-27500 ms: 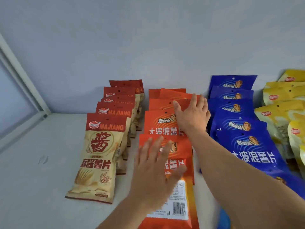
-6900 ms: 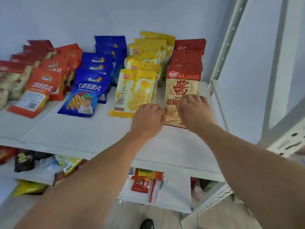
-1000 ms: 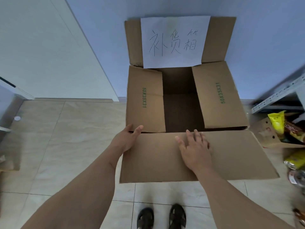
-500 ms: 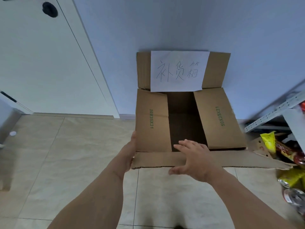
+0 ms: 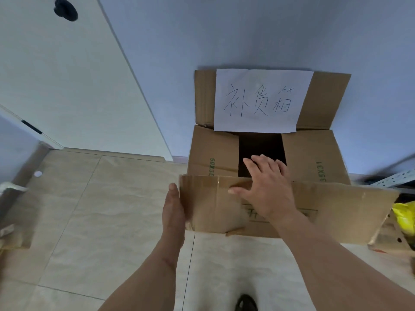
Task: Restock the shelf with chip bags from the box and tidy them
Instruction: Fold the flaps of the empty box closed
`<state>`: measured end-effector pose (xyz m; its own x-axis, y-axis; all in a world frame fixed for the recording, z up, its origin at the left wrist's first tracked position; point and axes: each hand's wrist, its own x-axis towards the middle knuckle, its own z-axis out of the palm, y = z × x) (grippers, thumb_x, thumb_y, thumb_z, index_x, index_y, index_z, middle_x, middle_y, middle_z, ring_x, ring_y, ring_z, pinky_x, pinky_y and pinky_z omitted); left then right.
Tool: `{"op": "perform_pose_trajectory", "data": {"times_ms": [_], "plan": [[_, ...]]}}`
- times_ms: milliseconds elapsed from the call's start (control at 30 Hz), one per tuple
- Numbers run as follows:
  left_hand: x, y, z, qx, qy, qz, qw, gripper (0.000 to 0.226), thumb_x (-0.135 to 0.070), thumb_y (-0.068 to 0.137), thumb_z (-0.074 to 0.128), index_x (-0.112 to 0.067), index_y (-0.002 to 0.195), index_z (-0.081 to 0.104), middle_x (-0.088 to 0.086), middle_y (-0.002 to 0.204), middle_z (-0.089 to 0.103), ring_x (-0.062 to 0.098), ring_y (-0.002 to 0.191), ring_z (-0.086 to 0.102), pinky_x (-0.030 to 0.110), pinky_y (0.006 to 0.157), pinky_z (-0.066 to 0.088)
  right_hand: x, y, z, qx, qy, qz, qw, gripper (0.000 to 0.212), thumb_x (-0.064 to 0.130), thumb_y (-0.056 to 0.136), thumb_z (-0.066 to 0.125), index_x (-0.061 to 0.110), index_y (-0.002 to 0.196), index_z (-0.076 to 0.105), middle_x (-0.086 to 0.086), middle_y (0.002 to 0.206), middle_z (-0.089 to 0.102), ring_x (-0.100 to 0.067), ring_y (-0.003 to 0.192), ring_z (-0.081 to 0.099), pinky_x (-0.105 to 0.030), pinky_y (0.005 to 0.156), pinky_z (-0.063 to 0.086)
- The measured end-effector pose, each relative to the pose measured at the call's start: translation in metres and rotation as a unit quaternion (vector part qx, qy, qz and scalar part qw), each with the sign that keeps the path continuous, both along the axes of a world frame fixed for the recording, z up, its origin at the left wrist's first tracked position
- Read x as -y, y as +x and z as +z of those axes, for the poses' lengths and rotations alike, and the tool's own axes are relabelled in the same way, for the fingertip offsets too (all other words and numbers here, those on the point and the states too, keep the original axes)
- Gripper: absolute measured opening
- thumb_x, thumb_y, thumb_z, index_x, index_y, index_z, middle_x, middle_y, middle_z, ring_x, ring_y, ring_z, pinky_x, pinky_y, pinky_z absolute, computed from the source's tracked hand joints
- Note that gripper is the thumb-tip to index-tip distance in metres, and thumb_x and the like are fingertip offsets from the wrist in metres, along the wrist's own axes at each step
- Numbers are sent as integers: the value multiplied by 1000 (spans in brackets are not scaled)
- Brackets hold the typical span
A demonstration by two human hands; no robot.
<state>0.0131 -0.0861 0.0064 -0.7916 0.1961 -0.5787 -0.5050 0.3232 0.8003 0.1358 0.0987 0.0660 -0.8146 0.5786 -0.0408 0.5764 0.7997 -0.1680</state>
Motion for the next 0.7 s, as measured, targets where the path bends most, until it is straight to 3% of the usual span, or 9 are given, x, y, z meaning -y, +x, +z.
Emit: {"op": "perform_pose_trajectory", "data": {"times_ms": [133, 267, 367, 500, 700], "plan": [[-19, -3, -16, -82, -100, -77, 989, 99, -93, 70, 38, -30, 144, 52, -4, 138, 63, 23, 126, 59, 49, 107, 47, -21, 14, -33, 35, -16, -55, 998, 102, 81, 79, 47, 27, 159, 15, -5, 167, 14, -24, 155, 5, -45, 123, 5], [-29, -6, -40, -122, -217, -128, 960, 68, -68, 89, 57, -26, 142, 50, -1, 134, 64, 27, 118, 62, 47, 96, 50, -39, 44, -64, 99, -71, -130, 984, 108, 80, 79, 51, 28, 160, 0, -8, 167, -2, -28, 154, -4, -46, 123, 4], [-36, -12, -49, -140, -282, -150, 937, 68, -70, 85, 58, -25, 136, 50, 0, 128, 63, 29, 110, 64, 46, 87, 52, -48, 61, -79, 127, -114, -181, 969, 109, 80, 77, 52, 28, 158, 2, -9, 165, 6, -32, 152, 8, -50, 123, 18], [-60, -36, -44, -182, -324, -200, 907, 85, -70, 84, 59, -21, 150, 37, 5, 146, 51, 32, 129, 54, 51, 102, 47, -69, 57, -82, 136, -149, -211, 956, 109, 82, 76, 53, 25, 157, 7, -10, 164, 11, -32, 151, 14, -51, 120, 23], [-137, -87, -33, -218, -280, -186, 916, 91, -65, 87, 62, -14, 156, 30, 11, 156, 40, 35, 141, 41, 51, 113, 37, -141, 41, -80, 93, -165, -260, 947, 104, 82, 80, 46, 19, 157, 17, -11, 165, 17, -35, 149, 22, -54, 118, 26]]}}
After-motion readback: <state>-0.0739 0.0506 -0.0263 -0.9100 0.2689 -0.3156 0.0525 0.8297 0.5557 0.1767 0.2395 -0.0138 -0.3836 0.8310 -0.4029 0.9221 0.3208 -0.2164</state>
